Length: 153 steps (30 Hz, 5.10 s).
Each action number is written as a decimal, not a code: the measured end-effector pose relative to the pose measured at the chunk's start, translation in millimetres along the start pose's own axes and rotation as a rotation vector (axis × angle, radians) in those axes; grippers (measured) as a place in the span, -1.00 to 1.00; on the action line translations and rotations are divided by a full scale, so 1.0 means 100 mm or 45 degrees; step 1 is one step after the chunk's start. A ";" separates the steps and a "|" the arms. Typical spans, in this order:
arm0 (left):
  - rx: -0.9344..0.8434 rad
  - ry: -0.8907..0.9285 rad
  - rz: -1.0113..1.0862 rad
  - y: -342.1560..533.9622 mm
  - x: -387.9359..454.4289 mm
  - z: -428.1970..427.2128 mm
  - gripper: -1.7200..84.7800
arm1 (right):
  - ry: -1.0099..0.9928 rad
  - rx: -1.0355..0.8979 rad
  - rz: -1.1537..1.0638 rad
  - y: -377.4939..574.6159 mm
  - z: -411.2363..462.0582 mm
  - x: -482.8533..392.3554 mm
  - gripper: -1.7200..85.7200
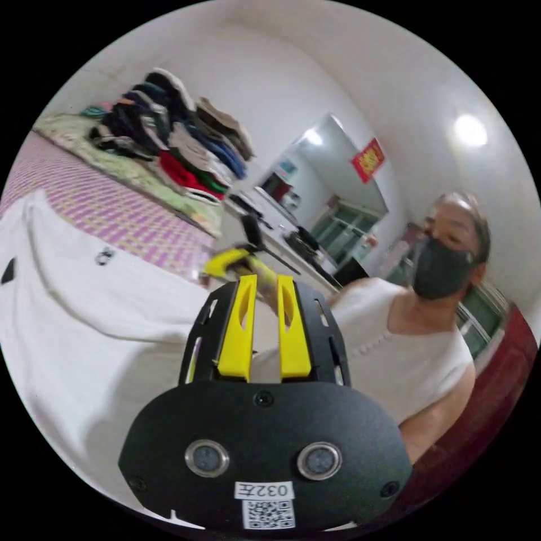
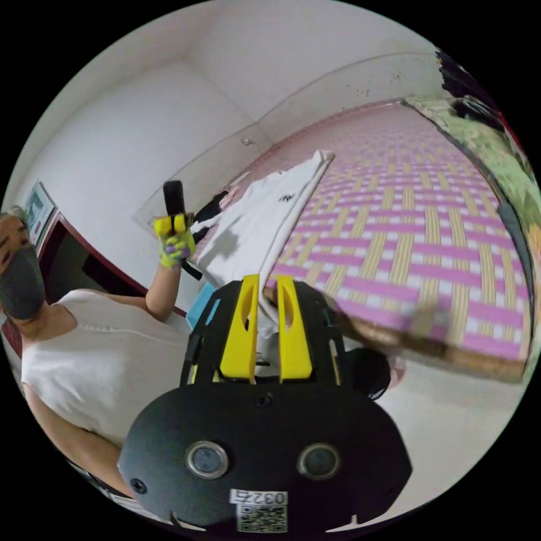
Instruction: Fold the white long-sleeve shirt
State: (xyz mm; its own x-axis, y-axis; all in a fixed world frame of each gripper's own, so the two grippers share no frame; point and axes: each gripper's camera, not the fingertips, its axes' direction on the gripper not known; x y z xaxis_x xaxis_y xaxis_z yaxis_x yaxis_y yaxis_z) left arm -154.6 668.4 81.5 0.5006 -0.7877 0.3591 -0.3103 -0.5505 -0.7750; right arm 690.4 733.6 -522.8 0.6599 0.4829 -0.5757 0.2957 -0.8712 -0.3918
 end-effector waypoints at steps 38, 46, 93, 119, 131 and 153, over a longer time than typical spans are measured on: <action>-0.024 -0.988 -0.601 -1.60 -1.10 -0.05 -0.96 | -0.118 0.270 -0.006 1.56 0.60 0.85 -0.68; -0.014 -0.939 -0.622 -1.71 -1.36 -0.04 -0.98 | -0.099 0.128 -0.137 1.48 0.88 0.85 -0.89; -0.280 -0.488 -0.341 -0.81 -0.54 0.23 -0.89 | -0.299 0.271 0.409 1.65 -0.30 1.90 -0.71; -0.349 -0.535 -0.345 0.02 -0.76 0.76 -0.98 | -0.354 0.248 0.327 1.63 0.44 1.50 -0.89; -0.210 -0.598 -0.225 0.52 -0.53 0.64 -0.98 | -0.068 0.357 0.186 1.65 0.05 0.94 -0.98; 1.029 -1.434 -1.104 4.39 0.76 -3.96 -0.78 | -0.227 0.279 -0.160 1.09 0.62 0.10 -0.98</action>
State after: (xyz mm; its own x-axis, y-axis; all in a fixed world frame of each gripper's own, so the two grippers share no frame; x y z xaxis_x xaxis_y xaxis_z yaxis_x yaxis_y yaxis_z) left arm -572.7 257.5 -25.1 0.7046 0.4499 0.5487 0.6596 -0.1304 -0.7402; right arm 686.6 648.8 -615.4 0.4901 0.6102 -0.6225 0.1987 -0.7735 -0.6018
